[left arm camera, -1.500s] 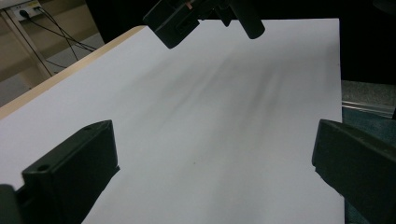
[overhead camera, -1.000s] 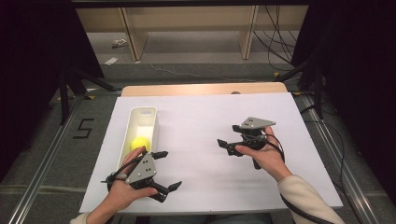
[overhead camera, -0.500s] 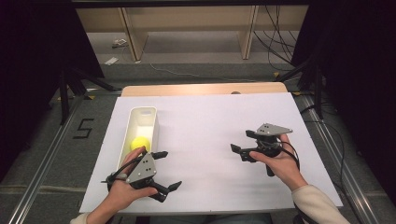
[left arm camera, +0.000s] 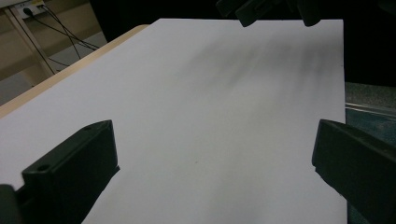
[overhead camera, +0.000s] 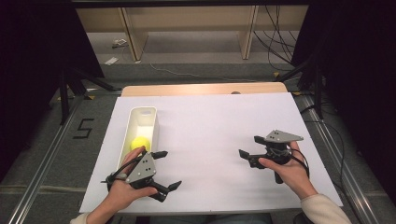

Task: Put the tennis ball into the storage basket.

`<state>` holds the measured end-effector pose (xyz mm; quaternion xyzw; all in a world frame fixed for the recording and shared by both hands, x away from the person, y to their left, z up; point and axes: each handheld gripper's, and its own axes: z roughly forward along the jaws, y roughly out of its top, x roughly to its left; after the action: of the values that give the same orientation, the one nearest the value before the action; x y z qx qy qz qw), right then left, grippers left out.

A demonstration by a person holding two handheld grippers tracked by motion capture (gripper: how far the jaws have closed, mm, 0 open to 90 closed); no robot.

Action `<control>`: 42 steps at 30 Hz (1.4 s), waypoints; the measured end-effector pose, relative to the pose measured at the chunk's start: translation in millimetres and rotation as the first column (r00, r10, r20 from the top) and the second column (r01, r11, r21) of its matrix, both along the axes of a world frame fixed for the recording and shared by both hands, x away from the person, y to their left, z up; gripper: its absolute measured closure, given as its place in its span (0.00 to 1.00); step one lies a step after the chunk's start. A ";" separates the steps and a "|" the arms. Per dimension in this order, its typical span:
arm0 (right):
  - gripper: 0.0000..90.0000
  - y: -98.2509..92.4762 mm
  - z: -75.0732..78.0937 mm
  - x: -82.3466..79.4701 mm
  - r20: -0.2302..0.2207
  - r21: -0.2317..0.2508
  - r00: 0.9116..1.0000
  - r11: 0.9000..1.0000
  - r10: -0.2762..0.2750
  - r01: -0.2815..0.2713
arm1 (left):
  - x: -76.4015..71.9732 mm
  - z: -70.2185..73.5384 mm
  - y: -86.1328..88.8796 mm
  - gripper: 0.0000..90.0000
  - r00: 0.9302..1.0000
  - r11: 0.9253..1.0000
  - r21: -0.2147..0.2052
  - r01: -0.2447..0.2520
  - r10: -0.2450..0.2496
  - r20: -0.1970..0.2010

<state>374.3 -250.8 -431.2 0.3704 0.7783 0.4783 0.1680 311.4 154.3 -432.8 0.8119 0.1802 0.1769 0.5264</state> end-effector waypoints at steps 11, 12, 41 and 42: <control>0.18 -12.8 -1.0 -10.9 0.005 0.005 1.000 1.000 -0.018 0.018 | 0.2 -0.4 -0.1 0.00 1.000 1.000 0.003 -0.002 0.002 0.000; 0.18 -14.4 -1.1 -11.9 0.004 0.005 1.000 1.000 -0.022 0.022 | 0.1 -0.5 -0.2 0.00 1.000 1.000 0.004 -0.002 0.002 -0.001; 0.18 -23.7 -6.8 -25.3 -0.008 -0.004 0.999 1.000 -0.031 0.031 | 0.1 0.7 -0.4 0.00 1.000 1.000 0.004 0.002 -0.002 0.006; 0.18 -23.3 -7.0 -25.2 -0.011 -0.004 1.000 1.000 -0.029 0.029 | 0.1 0.9 -0.4 0.00 1.000 1.000 0.005 0.004 -0.004 0.008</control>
<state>349.0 -274.1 -438.3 0.3839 0.7747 0.4722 0.1716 311.5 153.9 -431.9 0.8130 0.1761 0.1795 0.5252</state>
